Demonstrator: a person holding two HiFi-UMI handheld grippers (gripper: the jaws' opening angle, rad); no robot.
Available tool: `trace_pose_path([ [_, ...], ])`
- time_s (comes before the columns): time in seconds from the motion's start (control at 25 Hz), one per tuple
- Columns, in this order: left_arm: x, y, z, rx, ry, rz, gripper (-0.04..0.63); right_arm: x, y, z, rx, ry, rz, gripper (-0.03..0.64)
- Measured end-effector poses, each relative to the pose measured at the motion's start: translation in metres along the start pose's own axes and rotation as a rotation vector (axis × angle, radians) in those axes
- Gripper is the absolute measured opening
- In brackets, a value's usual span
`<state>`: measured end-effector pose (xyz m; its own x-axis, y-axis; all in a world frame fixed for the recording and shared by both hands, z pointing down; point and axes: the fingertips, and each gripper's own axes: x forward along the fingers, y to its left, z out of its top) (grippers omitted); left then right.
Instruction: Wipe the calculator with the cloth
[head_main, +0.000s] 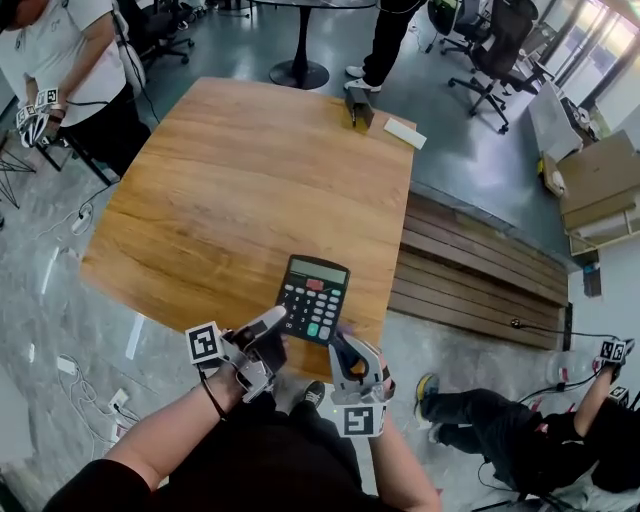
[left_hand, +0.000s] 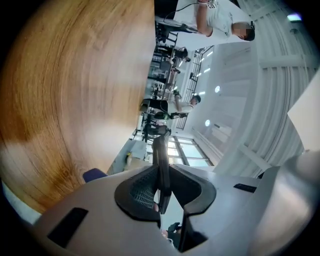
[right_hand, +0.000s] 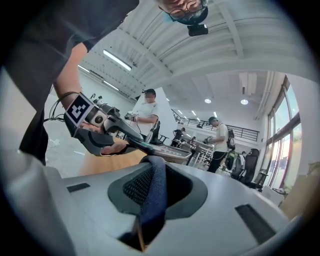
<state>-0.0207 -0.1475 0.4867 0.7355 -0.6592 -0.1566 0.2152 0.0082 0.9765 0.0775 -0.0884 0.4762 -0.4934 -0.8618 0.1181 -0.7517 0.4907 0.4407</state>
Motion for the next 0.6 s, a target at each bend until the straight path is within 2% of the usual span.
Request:
trace_pose_path([
  [0.12, -0.003, 0.011, 0.003, 0.01, 0.004, 0.021, 0.071, -0.005, -0.028, -0.013, 0.063, 0.032, -0.098, 0.058],
  [0.24, -0.008, 0.027, 0.006, 0.043, 0.023, 0.065, 0.071, -0.007, -0.052, -0.03, 0.095, 0.122, -0.163, 0.058],
  [0.4, -0.015, 0.061, 0.009, 0.097, 0.038, 0.145, 0.071, 0.004, -0.066, -0.054, 0.145, 0.181, -0.19, 0.058],
  [0.6, -0.022, 0.105, 0.016, 0.155, 0.052, 0.247, 0.071, 0.026, -0.043, -0.096, 0.294, 0.253, -0.171, 0.058],
])
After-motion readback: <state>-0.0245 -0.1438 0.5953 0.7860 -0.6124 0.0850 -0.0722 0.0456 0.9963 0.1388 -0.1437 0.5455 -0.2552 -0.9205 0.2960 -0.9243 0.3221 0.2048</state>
